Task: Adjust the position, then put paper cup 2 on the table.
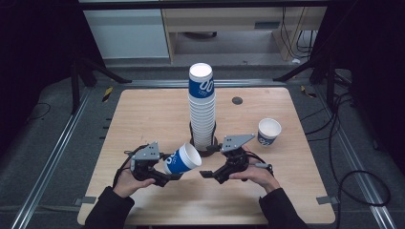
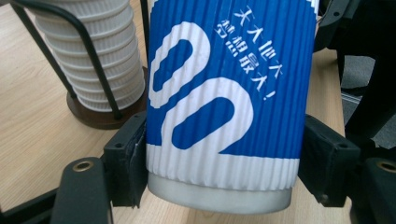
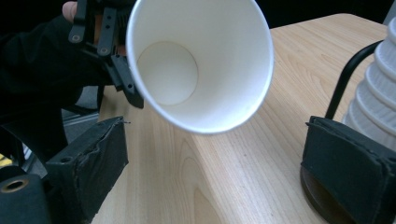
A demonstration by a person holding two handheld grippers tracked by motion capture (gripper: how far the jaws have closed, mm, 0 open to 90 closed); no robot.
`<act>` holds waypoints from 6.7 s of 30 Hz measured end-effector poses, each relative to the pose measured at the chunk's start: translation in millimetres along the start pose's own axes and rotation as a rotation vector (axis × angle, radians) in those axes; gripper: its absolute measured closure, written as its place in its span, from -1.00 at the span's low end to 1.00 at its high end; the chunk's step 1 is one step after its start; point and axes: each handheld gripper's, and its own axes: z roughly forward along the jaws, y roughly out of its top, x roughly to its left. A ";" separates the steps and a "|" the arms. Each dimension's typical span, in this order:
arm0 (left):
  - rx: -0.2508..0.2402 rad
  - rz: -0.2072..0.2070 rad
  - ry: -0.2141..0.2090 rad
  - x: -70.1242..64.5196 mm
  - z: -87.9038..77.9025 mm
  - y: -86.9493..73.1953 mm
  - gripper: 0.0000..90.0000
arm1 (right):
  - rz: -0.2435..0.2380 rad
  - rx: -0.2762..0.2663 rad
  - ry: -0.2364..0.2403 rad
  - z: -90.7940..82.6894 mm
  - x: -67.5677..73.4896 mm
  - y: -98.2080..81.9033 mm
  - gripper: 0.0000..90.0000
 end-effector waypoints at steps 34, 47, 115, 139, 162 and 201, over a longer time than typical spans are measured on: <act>0.027 0.023 -0.092 -16.1 22.7 2.4 -0.44 | 0.031 -0.005 0.143 14.7 8.1 -1.1 -0.65; 0.235 0.023 -0.120 -15.9 39.1 -5.0 -0.59 | -0.054 0.169 0.122 25.0 13.8 -7.2 -0.65; 0.017 -0.096 0.101 -3.7 21.8 -9.7 -0.57 | 0.055 -0.100 -0.065 -10.9 1.0 8.8 -0.55; 0.002 -0.285 0.292 35.7 -9.3 -27.7 -0.63 | 0.122 0.010 -0.492 -71.0 -22.7 -10.3 -0.55; 0.001 -0.310 0.341 43.3 -18.3 -33.1 -0.64 | 0.202 0.197 -0.695 -69.4 -48.1 -36.3 -0.55; 0.008 -0.313 0.354 46.6 -23.0 -34.8 -0.64 | 0.209 0.260 -0.683 -59.2 -66.3 -48.8 -0.86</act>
